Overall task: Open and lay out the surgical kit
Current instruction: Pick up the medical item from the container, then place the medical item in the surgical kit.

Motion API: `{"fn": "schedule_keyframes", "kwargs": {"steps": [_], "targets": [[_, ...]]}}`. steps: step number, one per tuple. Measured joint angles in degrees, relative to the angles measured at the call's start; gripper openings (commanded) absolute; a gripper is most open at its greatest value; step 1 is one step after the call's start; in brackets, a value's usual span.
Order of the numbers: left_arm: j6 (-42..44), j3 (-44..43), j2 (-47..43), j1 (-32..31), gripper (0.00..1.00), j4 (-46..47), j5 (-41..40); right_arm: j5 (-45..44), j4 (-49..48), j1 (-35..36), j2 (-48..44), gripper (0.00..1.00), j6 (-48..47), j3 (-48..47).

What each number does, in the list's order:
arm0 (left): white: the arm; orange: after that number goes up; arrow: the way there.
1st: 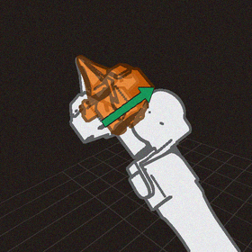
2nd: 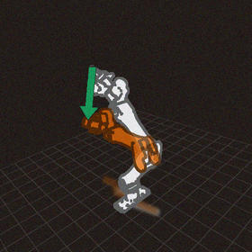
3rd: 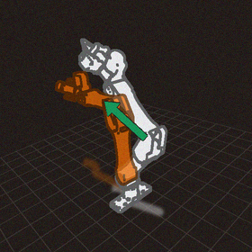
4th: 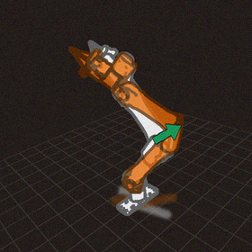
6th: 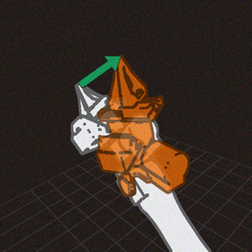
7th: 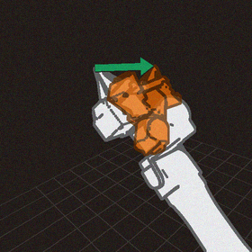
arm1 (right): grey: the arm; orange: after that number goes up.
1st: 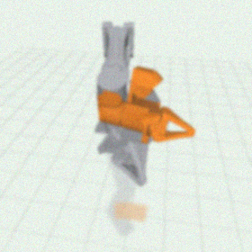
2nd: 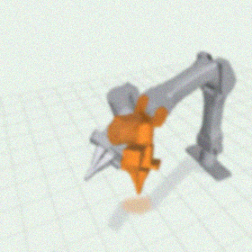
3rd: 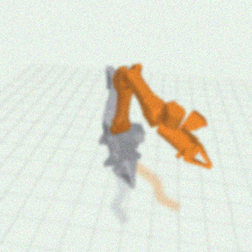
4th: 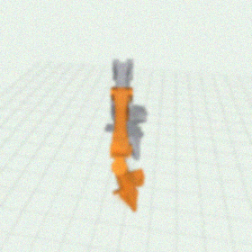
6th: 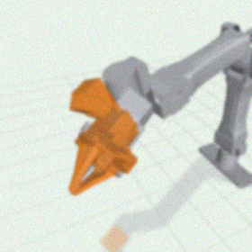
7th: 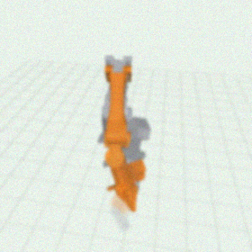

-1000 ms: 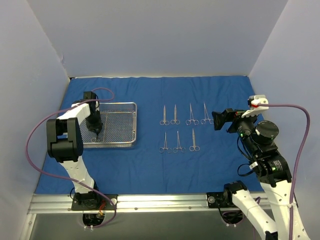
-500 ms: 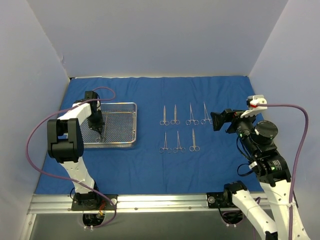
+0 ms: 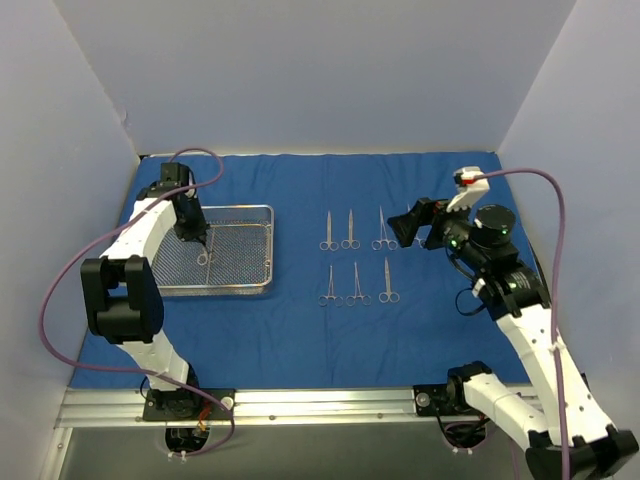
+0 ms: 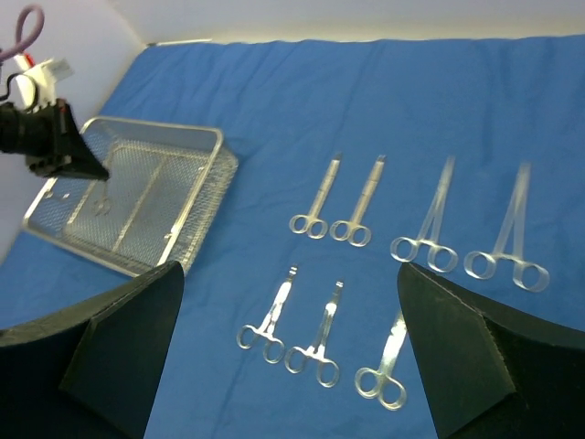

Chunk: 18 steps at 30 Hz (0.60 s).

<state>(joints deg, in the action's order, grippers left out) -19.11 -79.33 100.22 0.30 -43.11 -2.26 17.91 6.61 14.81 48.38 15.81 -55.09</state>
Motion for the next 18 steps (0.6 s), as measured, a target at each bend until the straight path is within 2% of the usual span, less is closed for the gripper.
{"fn": "schedule_keyframes", "kwargs": {"steps": [3,7,13,18], "targets": [[-1.66,-1.22,-1.4,-2.27,0.02,-1.16,-0.04,1.46,-4.04,2.34,4.2,0.97,2.45,1.18],[-4.2,-2.6,-2.82,-6.75,0.02,-2.03,-0.74,0.76,-7.96,8.81,10.03,0.95,4.94,1.75],[-8.17,-3.43,-5.49,-14.23,0.02,-3.5,-2.27,-0.9,-13.9,19.17,20.2,0.87,7.19,1.42],[-11.26,-3.5,-6.99,-17.77,0.02,-3.91,-3.39,-0.5,-20.09,23.69,28.37,0.82,9.57,0.42]]}}
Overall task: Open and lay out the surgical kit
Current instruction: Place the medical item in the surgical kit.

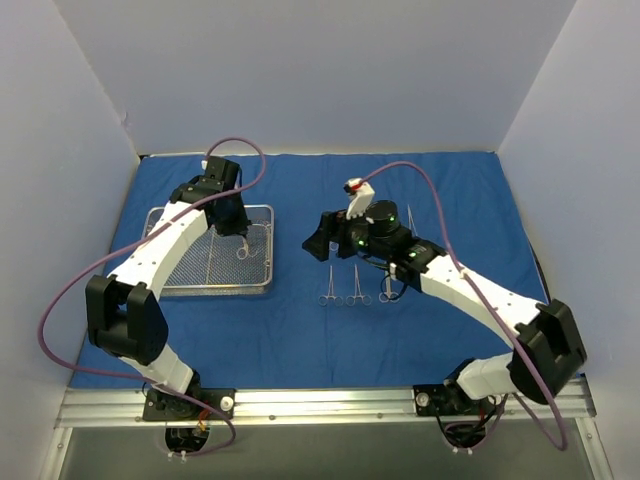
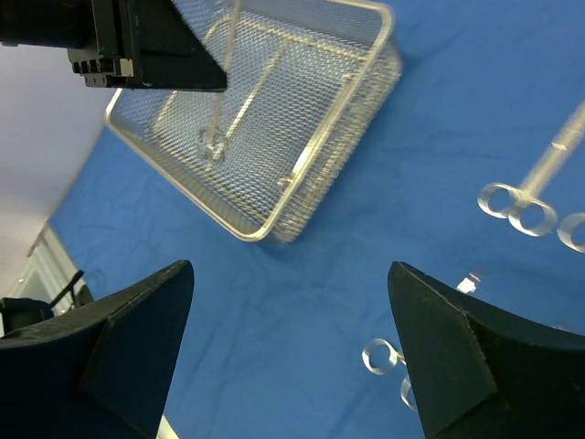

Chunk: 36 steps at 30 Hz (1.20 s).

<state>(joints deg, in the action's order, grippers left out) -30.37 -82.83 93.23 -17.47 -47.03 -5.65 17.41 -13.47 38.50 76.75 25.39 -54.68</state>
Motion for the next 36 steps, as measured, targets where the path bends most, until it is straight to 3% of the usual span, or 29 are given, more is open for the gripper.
{"fn": "schedule_keyframes", "kwargs": {"steps": [13,22,31,36], "targets": [[-5.53,-0.04,-3.52,-7.26,0.02,0.04,-2.03,6.64,-20.35,5.49,18.16,0.76,6.64,-1.01],[-7.48,-0.04,-4.61,-8.96,0.02,0.07,-3.21,10.23,-28.94,5.9,24.59,0.64,9.68,-4.02],[-8.59,-0.04,-5.18,-10.25,0.02,0.09,-3.65,12.87,-33.68,6.36,27.96,0.38,12.26,-4.57],[-8.9,-0.04,-5.22,-10.71,0.02,0.11,-3.78,13.68,-34.6,6.56,28.44,0.16,12.72,-4.59]]}}
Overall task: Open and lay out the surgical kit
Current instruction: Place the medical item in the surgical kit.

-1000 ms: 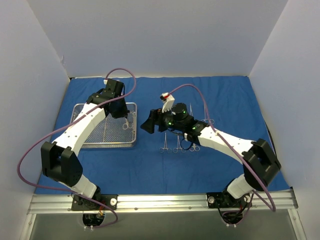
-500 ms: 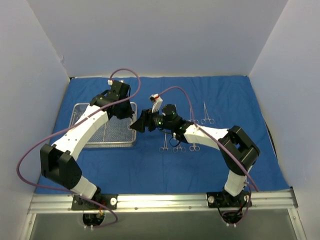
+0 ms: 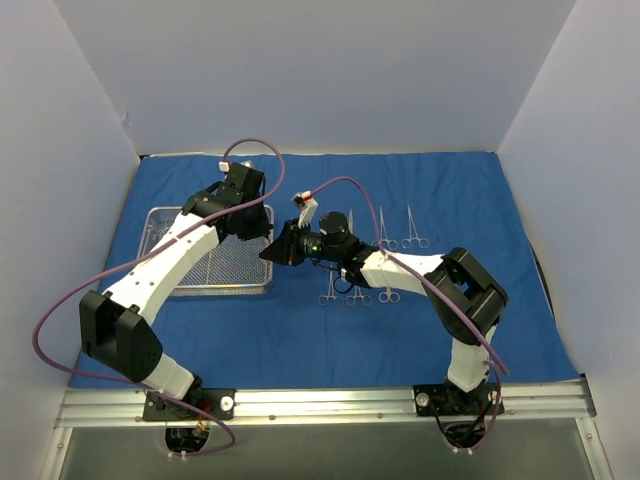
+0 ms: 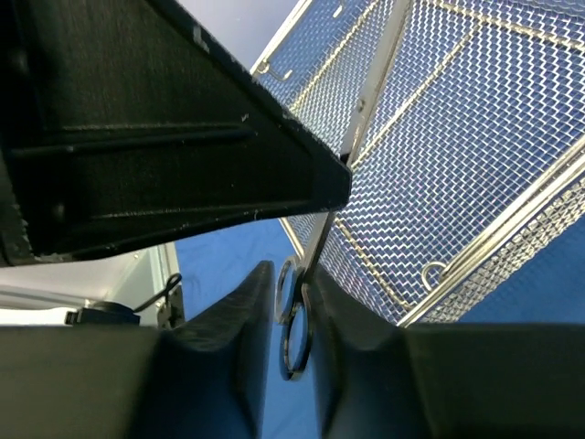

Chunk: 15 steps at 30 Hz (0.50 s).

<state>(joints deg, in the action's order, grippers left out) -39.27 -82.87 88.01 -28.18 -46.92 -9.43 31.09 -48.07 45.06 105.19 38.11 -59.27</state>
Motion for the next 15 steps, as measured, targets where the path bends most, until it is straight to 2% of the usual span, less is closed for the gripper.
{"fn": "schedule_keyframes", "kwargs": {"steps": [1,4,7,8,10,11,14,15], "targets": [[-0.04,0.0,-0.04,-0.07,0.02,0.0,0.0,0.09,-0.33,0.0,0.0,0.09,0.04,0.0],[-0.02,0.0,-0.83,-0.2,0.02,0.07,-0.11,-0.04,-0.33,-0.15,0.11,0.02,0.39,0.0],[0.33,0.02,-2.14,-0.22,0.13,0.26,-0.17,-0.17,-0.92,-0.39,0.15,0.0,0.55,0.0],[0.59,0.02,-2.54,-0.22,0.25,0.37,-0.17,-0.17,-1.42,-0.37,0.15,0.0,0.55,0.0],[1.25,0.59,-3.5,-0.22,0.37,1.01,-0.11,0.0,-2.16,-0.37,0.13,0.0,0.55,0.0],[1.38,1.05,-4.13,-0.22,0.53,1.49,0.04,0.2,-2.27,-0.35,0.11,0.0,0.57,0.0],[2.69,2.25,-6.45,-0.22,0.71,3.02,0.76,0.55,-2.25,-0.33,-0.11,0.0,0.68,0.35],[3.08,2.51,-7.26,-0.22,0.8,3.56,0.92,0.72,-2.25,-0.33,-0.39,0.0,0.72,0.66]]}}
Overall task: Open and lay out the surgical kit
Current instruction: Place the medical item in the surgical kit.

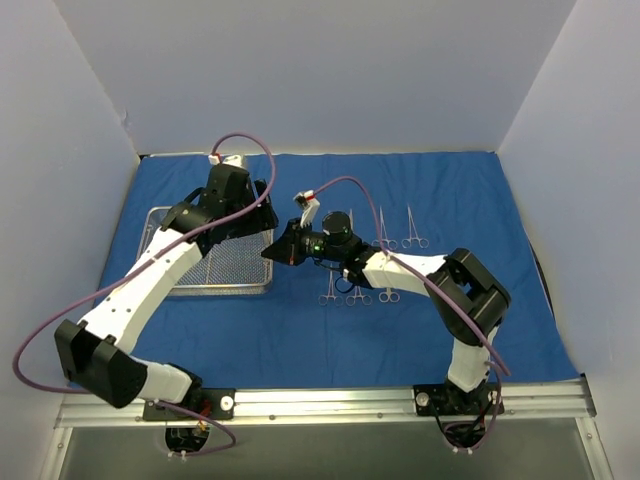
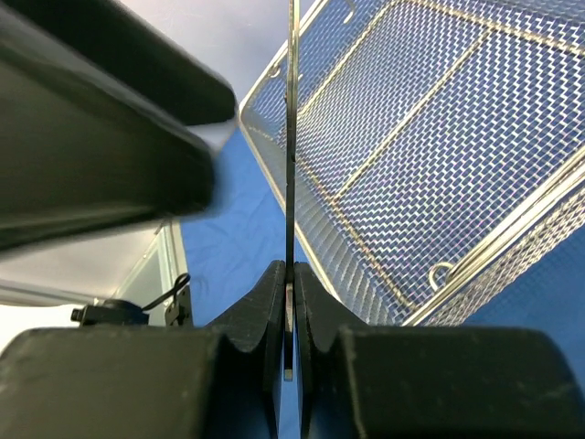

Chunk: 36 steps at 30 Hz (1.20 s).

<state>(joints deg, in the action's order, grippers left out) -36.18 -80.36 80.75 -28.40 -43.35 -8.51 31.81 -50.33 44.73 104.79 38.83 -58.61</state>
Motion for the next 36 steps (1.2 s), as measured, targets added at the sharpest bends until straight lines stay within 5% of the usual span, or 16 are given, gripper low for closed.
{"fn": "schedule_keyframes", "kwargs": {"steps": [7,19,26,31,36], "targets": [[6.03,4.81,-9.35,1.75,0.95,7.56,4.92,2.36,1.09,-0.79,-5.07,0.0,0.17,1.68],[8.79,20.79,-21.18,14.67,0.93,32.28,38.4,12.57,3.54,-4.17,-15.67,0.0,-0.66,1.92],[2.49,23.82,-20.85,15.54,0.78,49.03,53.44,17.7,4.98,-4.2,-18.03,0.0,-2.34,1.92],[-1.14,24.3,-19.74,15.69,0.59,55.49,57.35,19.12,5.62,-4.2,-18.25,0.0,-2.93,1.92],[-3.28,24.83,-18.99,15.78,0.55,58.42,58.55,19.85,5.7,-4.2,-18.27,0.0,-3.06,1.92]]}}
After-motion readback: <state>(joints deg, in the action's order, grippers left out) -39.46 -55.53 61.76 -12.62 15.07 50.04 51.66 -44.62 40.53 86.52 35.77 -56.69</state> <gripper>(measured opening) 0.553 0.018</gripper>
